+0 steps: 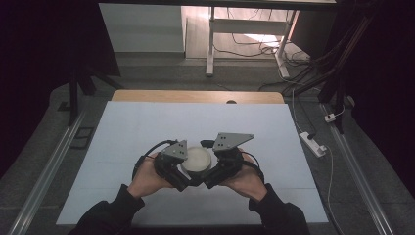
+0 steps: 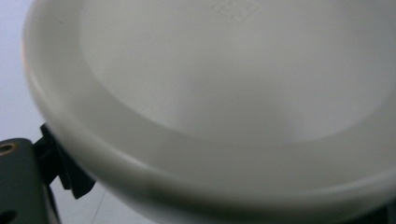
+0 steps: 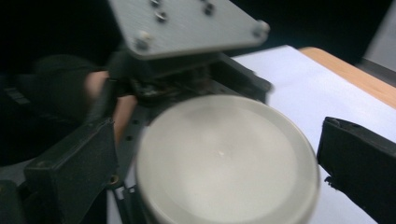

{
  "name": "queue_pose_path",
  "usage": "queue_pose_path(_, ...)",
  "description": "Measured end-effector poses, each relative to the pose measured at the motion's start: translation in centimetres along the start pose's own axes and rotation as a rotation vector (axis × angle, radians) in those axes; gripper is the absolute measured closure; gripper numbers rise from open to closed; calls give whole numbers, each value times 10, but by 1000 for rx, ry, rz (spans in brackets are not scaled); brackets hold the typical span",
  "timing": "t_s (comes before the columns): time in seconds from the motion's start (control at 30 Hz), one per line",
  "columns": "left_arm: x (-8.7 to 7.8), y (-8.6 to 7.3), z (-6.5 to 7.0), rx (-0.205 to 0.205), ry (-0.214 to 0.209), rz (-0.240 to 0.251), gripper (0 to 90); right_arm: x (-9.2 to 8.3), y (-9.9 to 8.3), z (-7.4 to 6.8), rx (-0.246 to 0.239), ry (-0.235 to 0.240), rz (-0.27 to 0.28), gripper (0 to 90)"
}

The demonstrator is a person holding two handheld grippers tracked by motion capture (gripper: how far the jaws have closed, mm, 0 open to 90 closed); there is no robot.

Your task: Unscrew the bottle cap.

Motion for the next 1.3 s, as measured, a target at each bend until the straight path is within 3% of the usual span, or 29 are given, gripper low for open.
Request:
queue_pose_path(0.1,0,0,-3,-30,25,5,74,4,-3,4,17,-51,3,0)
queue_pose_path(0.2,0,1,-5,-43,43,5,74,6,-3,5,28,-68,25,0)
queue_pose_path(0.33,-1,2,-4,-45,41,12,74,9,-4,5,8,-98,31,30)
queue_pose_path(0.53,-3,1,-2,-22,25,9,74,9,-5,4,3,-80,49,73)
queue_pose_path(0.73,-4,-1,2,33,-41,-5,74,8,-7,1,0,13,23,74)
queue_pose_path(0.83,-5,-2,5,50,-65,-3,74,6,-8,-2,-10,83,19,75)
queue_pose_path(0.97,-7,-3,14,115,-135,-7,74,4,-10,-7,-29,191,8,75)
queue_pose_path(1.07,-6,-3,20,139,-168,-7,74,3,-12,-12,-61,251,2,74)
queue_pose_path(1.23,-6,-1,22,145,-163,-2,74,1,-13,-16,-83,275,-12,70)
queue_pose_path(1.3,-6,1,21,132,-142,5,74,0,-11,-14,-72,253,4,36)
Point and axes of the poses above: each handheld gripper's, and its own axes: x roughly forward along the jaws, y roughly out of its top, z roughly to its right, the point moved 8 cm from there along x, roughly forward along the jaws, and after that the axes turned 9 degrees about y, right-handed, at the moved point
